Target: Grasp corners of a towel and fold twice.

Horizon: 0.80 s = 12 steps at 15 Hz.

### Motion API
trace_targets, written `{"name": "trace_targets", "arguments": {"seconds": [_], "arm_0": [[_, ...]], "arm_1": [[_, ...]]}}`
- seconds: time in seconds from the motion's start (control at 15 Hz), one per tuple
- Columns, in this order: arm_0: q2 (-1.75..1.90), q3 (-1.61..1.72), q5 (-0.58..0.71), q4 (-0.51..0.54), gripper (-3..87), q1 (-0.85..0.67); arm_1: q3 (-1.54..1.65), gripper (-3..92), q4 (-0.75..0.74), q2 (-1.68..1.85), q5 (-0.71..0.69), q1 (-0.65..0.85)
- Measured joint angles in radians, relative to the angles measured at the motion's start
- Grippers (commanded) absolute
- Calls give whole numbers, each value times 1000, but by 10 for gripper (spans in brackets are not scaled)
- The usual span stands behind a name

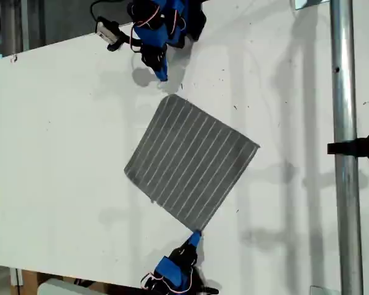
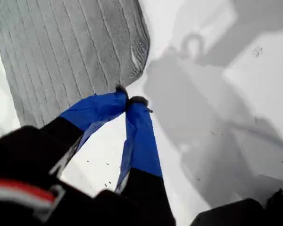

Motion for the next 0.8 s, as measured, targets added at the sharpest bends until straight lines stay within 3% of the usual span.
{"name": "trace_targets", "arguments": {"seconds": [0.07,0.13,0.27,0.33,0.8], "arm_0": [[0,0,-11,0,-24,-11],[0,0,-129,0,-18,-75],[0,0,-638,0,-4,-127],[0,0,-792,0,-12,-127],[0,0,-933,-3,-28,-127]], "arm_1": [[0,-3,-6,0,17,-11],[0,-3,-63,0,60,-118],[0,-3,-89,0,74,-192],[0,-3,-89,0,74,-196],[-35,-3,-89,-40,74,-235]]}}
